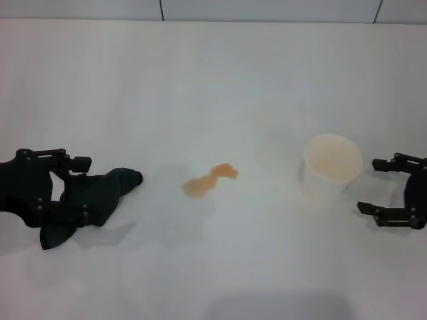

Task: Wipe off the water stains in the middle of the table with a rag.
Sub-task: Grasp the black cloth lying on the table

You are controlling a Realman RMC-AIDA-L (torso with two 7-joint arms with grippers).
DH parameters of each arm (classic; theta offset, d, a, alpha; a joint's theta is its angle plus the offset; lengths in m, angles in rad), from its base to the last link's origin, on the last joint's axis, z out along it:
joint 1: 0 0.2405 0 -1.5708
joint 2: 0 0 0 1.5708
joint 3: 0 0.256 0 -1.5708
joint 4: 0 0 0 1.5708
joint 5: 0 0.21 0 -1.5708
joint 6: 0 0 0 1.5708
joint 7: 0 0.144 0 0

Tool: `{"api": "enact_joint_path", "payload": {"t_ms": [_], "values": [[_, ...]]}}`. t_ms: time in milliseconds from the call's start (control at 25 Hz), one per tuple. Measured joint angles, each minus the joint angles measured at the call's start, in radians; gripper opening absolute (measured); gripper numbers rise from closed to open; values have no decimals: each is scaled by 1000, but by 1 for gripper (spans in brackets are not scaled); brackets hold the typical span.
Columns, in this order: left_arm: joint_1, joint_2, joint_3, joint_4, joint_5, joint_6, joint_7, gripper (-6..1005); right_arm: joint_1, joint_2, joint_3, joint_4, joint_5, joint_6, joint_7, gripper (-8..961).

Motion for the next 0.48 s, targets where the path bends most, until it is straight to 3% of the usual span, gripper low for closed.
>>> {"api": "enact_joint_path", "payload": {"t_ms": [200,480], "values": [[-5,-1,-4,0,0,-24,-33,785,18,1,166,-193,-248,-195,239,841],[-10,-1,-4,0,7,-59,-55,782,94,1,283,-344,-410,-362,411,836]]}}
